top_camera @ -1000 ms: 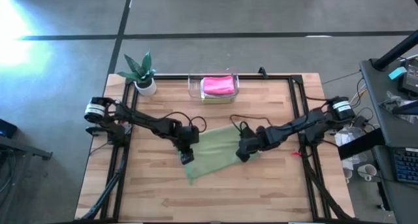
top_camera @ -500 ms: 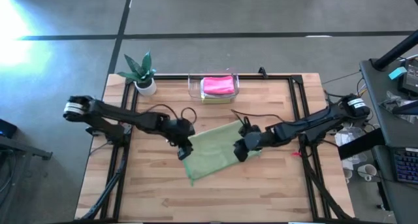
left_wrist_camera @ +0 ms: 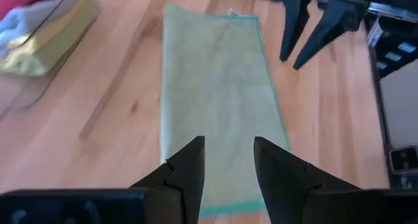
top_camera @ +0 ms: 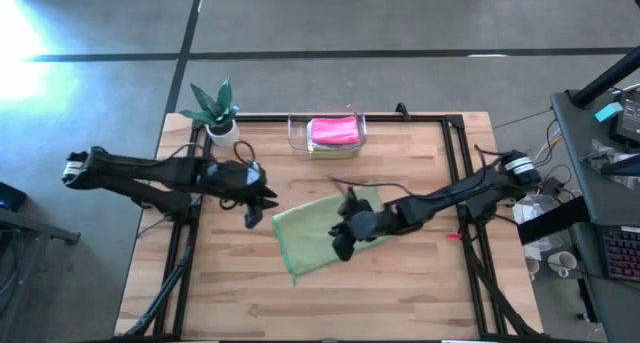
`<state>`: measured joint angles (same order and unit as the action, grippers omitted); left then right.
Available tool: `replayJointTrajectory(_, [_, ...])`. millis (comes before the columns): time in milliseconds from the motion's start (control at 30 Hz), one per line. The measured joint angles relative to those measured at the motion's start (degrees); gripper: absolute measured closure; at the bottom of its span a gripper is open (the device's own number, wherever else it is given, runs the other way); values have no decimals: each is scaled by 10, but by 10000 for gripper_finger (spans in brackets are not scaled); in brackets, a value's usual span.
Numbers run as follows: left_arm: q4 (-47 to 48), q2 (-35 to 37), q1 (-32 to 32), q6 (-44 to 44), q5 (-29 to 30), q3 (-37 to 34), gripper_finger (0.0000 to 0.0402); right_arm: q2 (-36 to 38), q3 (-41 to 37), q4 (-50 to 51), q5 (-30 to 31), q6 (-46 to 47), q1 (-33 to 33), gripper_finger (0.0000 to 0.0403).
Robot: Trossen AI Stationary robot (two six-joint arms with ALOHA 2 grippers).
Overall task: Fold microfiber towels
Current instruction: Fold the green microfiber cloth
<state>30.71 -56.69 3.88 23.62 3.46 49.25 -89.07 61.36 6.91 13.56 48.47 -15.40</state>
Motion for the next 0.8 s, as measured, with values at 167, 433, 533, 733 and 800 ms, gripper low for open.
replayJointTrajectory(167, [79, 50, 0, 0, 4, -1, 285, -90, 102, 117, -7, -8, 0, 333])
replayJointTrajectory(433, [111, 74, 0, -6, 44, -9, 285, -227, 225, 113, -85, 8, -3, 333])
replayJointTrajectory(533, [112, 71, 0, -16, 46, -18, 285, -266, 259, 114, -86, 3, -2, 333])
replayJointTrajectory(733, [110, 67, 0, -16, 45, -51, 285, -308, 280, 118, -91, 56, -1, 333])
replayJointTrajectory(800, [107, 66, 0, -16, 44, -59, 285, -310, 281, 132, -91, 77, -2, 333])
